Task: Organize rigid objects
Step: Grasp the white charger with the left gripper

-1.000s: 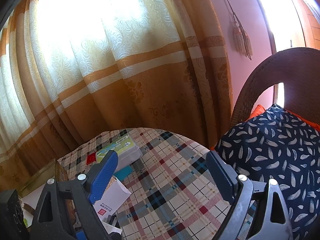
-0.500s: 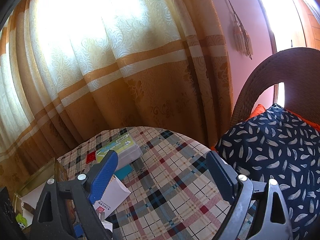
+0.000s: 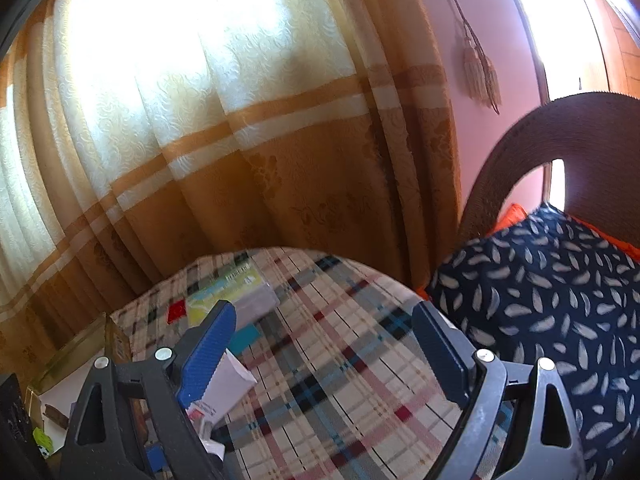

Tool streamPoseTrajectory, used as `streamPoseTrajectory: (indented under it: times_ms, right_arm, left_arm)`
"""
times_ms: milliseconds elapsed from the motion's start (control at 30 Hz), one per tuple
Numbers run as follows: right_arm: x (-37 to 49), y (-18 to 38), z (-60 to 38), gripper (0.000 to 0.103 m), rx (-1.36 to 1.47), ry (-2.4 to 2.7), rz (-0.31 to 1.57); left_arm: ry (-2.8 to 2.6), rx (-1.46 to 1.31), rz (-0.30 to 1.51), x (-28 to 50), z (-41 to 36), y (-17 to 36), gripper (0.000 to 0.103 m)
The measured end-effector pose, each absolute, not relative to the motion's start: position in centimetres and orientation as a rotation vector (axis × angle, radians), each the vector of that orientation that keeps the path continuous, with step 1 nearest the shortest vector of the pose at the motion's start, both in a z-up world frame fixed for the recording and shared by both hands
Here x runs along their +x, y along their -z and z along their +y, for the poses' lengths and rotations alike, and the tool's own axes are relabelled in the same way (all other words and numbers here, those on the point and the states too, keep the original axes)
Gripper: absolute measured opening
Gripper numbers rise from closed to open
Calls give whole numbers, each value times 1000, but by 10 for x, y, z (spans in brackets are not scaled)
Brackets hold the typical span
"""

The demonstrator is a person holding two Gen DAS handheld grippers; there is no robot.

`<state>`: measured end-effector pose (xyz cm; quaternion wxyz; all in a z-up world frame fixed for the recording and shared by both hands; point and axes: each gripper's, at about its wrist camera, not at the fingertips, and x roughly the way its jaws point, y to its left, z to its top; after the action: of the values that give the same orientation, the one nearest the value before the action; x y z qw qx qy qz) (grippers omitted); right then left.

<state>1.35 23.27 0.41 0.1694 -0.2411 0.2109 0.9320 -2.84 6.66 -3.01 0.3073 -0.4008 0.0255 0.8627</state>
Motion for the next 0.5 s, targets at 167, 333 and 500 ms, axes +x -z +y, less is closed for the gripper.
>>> streamPoseTrajectory:
  times_ms: [167,333,500]
  right_arm:
    - [21,0,240,92,-725,-2605,666]
    - [28,2,242,92,-782,-2588,661]
    - [35,8,237,92,-846,-2583,636]
  left_arm:
    - [-2283,-1060,67,-29,66,31,37]
    - [-2286,-1057,66,-29,66,30,37]
    - [-2290,-1053,67,-30,64,28,37]
